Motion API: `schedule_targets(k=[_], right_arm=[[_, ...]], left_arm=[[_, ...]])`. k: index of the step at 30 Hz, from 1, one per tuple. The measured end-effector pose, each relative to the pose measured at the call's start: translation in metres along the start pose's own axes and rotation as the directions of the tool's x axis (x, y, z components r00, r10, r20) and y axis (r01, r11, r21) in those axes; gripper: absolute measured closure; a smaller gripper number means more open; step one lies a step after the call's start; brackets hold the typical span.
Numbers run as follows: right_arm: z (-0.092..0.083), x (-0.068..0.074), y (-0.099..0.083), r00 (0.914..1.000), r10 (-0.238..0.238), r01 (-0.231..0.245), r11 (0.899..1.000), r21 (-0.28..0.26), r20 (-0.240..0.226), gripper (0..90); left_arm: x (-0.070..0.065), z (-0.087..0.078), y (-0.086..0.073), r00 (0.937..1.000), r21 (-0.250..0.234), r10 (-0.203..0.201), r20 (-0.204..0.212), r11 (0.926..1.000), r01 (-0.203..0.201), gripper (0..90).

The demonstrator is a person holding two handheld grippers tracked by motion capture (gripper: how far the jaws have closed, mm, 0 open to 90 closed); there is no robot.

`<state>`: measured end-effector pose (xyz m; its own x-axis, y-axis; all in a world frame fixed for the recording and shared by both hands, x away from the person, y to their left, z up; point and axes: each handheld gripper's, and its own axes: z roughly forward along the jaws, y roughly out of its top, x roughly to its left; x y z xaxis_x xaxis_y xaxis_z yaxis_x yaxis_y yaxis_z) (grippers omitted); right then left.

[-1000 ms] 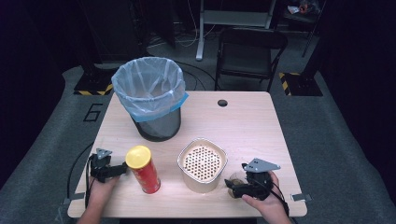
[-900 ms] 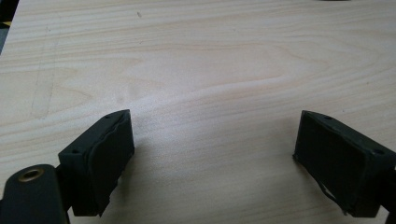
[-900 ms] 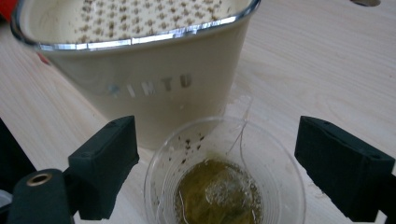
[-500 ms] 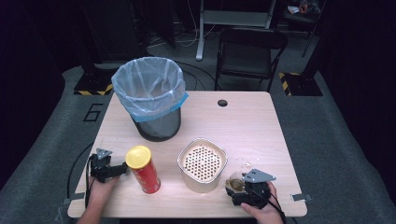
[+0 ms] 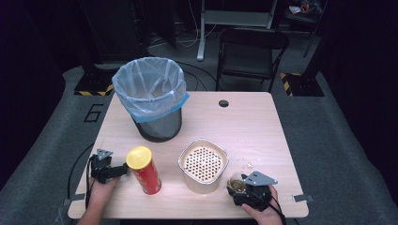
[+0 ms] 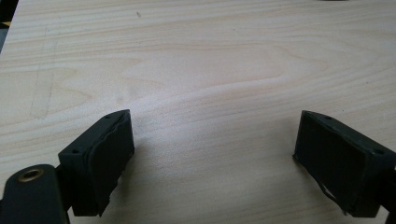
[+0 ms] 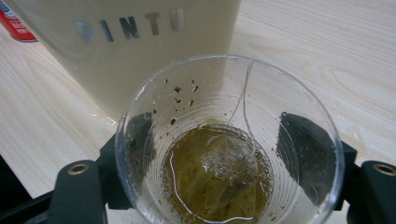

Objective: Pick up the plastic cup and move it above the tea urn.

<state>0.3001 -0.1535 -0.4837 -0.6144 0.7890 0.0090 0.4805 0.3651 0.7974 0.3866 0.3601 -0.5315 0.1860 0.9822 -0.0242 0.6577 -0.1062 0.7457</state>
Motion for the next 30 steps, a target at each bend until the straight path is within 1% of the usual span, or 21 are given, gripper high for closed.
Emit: schedule_targets(k=[1,5,6,9,11,13,16,19,20,21,23,25,26,28,29,30], right_arm=[[0.000,0.000,0.000,1.0000,-0.006,0.006,1.000,0.001,-0.008,27.9],[-0.001,0.000,0.000,0.9996,-0.024,0.024,1.000,0.000,-0.011,29.6],[0.000,-0.001,0.000,0.9992,-0.036,0.036,0.999,-0.003,-0.016,30.1],[-0.001,0.000,0.001,0.9991,-0.038,0.038,0.999,-0.003,-0.020,31.0],[-0.002,-0.001,0.003,0.9979,-0.056,0.056,0.998,-0.002,-0.034,31.5],[-0.004,-0.002,0.006,0.9973,-0.056,0.056,0.998,-0.006,-0.048,32.0],[-0.009,-0.008,0.016,0.9953,-0.062,0.061,0.998,-0.015,-0.074,32.6],[-0.015,-0.021,0.036,0.9913,-0.109,0.108,0.994,-0.012,-0.074,33.3],[-0.015,-0.021,0.036,0.9913,-0.109,0.108,0.994,-0.012,-0.074,33.3],[-0.018,-0.027,0.046,0.9878,-0.137,0.137,0.991,-0.007,-0.074,33.5],[-0.021,-0.036,0.061,0.9827,-0.173,0.173,0.985,-0.005,-0.067,33.6],[-0.023,-0.046,0.075,0.9793,-0.194,0.194,0.981,-0.012,-0.058,33.7],[-0.022,-0.050,0.080,0.9781,-0.200,0.200,0.980,-0.015,-0.057,33.7],[-0.021,-0.058,0.088,0.9783,-0.200,0.198,0.980,-0.031,-0.054,33.7],[-0.020,-0.060,0.090,0.9809,-0.187,0.186,0.982,-0.036,-0.053,33.7],[-0.018,-0.067,0.096,0.9839,-0.168,0.166,0.985,-0.047,-0.060,33.7]], left_arm=[[0.000,0.000,0.000,1.0000,0.000,0.000,0.000,1.0000,0.000,11.4],[0.000,0.000,0.000,1.0000,0.000,0.000,0.000,1.0000,0.000,11.4],[0.000,0.000,0.000,1.0000,0.000,0.000,0.000,1.0000,0.000,11.4],[0.000,0.000,0.000,1.0000,0.000,0.000,0.000,1.0000,0.000,11.4],[0.000,0.000,0.000,1.0000,-0.003,-0.001,0.000,1.0000,0.001,11.4],[0.000,0.000,0.000,1.0000,-0.003,-0.001,0.001,1.0000,0.001,11.4],[0.000,0.000,0.000,1.0000,0.000,0.000,0.000,1.0000,0.000,11.4],[0.000,0.000,0.000,1.0000,0.001,0.001,0.001,1.0000,-0.001,11.4],[0.000,0.000,0.000,1.0000,-0.002,0.001,0.001,1.0000,-0.001,11.4],[0.000,0.000,0.000,1.0000,-0.002,0.000,0.001,1.0000,0.000,11.4],[0.000,0.000,0.000,1.0000,-0.002,0.000,0.001,1.0000,0.000,11.4],[0.000,0.000,0.000,1.0000,-0.002,0.000,0.001,1.0000,0.000,11.4],[0.000,0.000,0.000,1.0000,-0.002,0.002,0.002,1.0000,-0.002,11.4],[0.000,0.000,0.000,1.0000,0.000,0.003,0.001,1.0000,-0.003,11.4],[0.000,0.000,0.000,1.0000,0.000,0.002,0.001,1.0000,-0.002,11.4],[0.000,0.000,0.000,1.0000,0.001,0.002,0.001,1.0000,-0.002,11.4]])
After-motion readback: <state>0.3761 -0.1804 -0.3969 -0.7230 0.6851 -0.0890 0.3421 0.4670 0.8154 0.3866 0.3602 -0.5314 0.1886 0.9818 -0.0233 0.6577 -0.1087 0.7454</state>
